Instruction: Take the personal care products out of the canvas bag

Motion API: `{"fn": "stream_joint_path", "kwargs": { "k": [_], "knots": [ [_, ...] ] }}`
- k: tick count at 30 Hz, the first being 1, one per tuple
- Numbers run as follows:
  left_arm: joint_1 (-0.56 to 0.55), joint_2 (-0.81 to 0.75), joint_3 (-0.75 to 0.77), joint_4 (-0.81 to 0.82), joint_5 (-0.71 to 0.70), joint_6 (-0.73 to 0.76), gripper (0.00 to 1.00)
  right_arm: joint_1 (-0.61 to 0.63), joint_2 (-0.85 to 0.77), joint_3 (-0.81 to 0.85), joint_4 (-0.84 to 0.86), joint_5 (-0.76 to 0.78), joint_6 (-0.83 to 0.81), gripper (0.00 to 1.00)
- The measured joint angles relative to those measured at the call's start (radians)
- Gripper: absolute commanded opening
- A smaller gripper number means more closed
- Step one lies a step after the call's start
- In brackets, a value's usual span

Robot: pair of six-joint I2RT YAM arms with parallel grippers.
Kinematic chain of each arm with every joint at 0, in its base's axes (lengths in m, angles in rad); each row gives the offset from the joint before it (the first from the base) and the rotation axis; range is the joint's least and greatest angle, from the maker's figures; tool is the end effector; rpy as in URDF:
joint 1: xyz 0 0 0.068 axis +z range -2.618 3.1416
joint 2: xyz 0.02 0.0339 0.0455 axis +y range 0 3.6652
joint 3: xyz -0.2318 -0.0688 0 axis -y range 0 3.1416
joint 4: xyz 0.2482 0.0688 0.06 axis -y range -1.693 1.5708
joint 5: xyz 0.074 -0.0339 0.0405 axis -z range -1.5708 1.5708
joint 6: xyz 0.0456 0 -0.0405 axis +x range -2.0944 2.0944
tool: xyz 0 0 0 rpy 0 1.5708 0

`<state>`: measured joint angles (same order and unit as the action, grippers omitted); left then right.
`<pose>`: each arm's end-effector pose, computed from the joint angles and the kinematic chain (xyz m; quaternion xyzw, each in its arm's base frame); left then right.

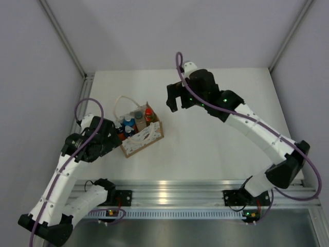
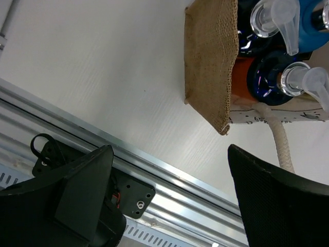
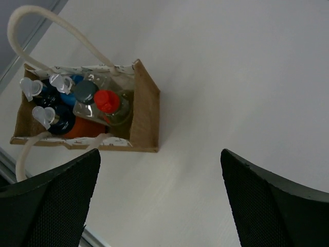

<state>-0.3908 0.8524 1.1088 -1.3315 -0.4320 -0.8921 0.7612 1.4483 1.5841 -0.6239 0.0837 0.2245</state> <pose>0.1434 -0.0384 0.3075 -0.2858 0.9043 0.0231 0.3163 0.2451 0.2283 0.3806 -0.2062 0.8313 0.2120 0.4705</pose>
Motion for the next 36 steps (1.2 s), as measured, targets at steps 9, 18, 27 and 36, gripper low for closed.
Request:
{"fn": "stream_joint_path", "kwargs": {
  "k": [9, 18, 27, 36],
  "knots": [
    [0.000, 0.031, -0.058, 0.103, 0.087, -0.040, 0.96, 0.130, 0.323, 0.178, 0.063, -0.004, -0.086, 0.72],
    [0.000, 0.074, -0.095, 0.190, 0.103, -0.047, 0.95, 0.166, 0.415, 0.185, 0.122, -0.005, -0.128, 0.65],
    [0.000, 0.095, -0.112, 0.227, 0.101, -0.028, 0.95, 0.166, 0.458, 0.194, 0.153, 0.000, -0.148, 0.52],
    [0.000, 0.095, -0.113, 0.233, 0.093, -0.020, 0.95, 0.166, 0.478, 0.198, 0.167, 0.002, -0.154, 0.43]
  ]
}}
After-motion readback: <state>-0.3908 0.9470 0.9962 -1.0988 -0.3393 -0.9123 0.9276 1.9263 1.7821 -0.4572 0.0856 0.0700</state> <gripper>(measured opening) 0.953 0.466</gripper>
